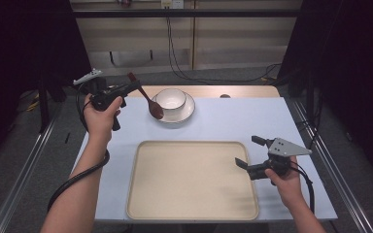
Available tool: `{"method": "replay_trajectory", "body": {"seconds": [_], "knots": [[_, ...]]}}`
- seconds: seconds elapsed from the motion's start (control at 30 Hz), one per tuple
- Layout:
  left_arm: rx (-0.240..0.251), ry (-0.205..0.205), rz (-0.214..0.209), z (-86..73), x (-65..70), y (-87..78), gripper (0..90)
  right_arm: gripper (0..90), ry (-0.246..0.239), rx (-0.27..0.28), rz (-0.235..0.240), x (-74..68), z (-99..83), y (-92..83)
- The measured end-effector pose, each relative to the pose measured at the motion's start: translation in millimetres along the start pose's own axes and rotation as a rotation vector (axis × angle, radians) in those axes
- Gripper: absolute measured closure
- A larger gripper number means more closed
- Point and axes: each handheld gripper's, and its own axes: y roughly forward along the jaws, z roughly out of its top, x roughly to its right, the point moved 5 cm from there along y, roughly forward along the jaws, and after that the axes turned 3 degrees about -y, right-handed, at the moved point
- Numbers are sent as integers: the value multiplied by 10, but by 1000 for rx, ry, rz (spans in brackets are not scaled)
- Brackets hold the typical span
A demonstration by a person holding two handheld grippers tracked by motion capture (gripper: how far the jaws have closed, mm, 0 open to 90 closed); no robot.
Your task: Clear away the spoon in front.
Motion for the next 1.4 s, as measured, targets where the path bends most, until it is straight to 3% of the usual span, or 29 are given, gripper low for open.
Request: {"method": "replay_trajectory", "body": {"seconds": [0.2,0.27,0.73,0.9,1.2,1.4], "knots": [[-28,-20,-10,-88,0,-17,840,16,1,0,-3,-3,-6,9],[-42,-4,-9,-103,-4,-38,840,16,-5,-2,-2,-3,-9,11],[-55,-26,-46,-174,95,-134,840,17,-1,-2,-2,2,-8,6],[-69,-5,-53,-224,102,-182,840,16,-1,0,0,2,-4,-1],[-45,-33,-56,-267,106,-256,840,17,-4,-3,3,-9,-9,15],[-54,-23,-69,-303,139,-279,840,17,-1,-4,3,-9,-9,11]]}}
